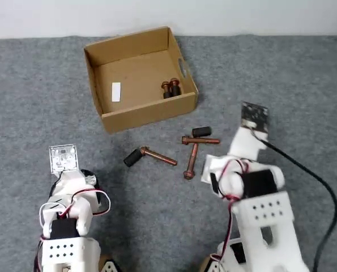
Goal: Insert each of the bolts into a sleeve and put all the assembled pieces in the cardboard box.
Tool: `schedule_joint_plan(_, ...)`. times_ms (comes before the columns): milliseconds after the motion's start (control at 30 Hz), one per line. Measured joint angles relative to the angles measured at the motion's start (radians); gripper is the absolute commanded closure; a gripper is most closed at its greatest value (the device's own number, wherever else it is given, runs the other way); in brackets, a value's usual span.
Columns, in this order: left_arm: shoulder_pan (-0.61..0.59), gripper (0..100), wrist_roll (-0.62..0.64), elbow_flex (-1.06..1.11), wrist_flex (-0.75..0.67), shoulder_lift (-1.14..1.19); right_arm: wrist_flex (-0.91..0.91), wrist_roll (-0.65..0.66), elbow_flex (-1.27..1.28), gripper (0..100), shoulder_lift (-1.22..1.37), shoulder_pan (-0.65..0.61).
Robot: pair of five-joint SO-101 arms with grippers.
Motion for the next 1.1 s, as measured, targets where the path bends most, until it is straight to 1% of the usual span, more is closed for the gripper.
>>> schedule_joint_plan(100, 0.005, 99, 0.000, -0.048, 0.049, 0.000, 0.009, 0.002, 0.040, 99.1, -0.069, 0.063)
schedule_joint_plan(233, 0.048, 99, -0.003, -0.187, 0.196, 0.000, 0.032, 0.002, 0.106, 99.1, -0.158, 0.140)
schedule_joint_plan(333, 0.081, 99, 0.005, -0.308, 0.295, 0.000, 0.037, 0.012, 0.163, 99.1, -0.227, 0.150)
schedule_joint_plan(500, 0.161, 99, 0.089, -0.473, 0.381, 0.044, 0.037, 0.052, 0.221, 99.1, -0.371, 0.157)
schedule_joint_plan(667, 0.224, 99, 0.213, -0.651, 0.427, 0.285, 0.037, 0.064, 0.269, 99.1, -0.499, 0.163)
schedule_joint_plan(800, 0.284, 99, 0.336, -0.841, 0.483, 0.580, 0.037, 0.112, 0.308, 99.1, -0.572, 0.160)
schedule_joint_plan(967, 0.334, 99, 0.494, -1.083, 0.545, 0.962, 0.037, 0.124, 0.331, 99.1, -0.649, 0.160)
schedule_joint_plan(1100, 0.367, 99, 0.598, -1.231, 0.571, 1.209, 0.035, 0.127, 0.350, 99.1, -0.706, 0.160)
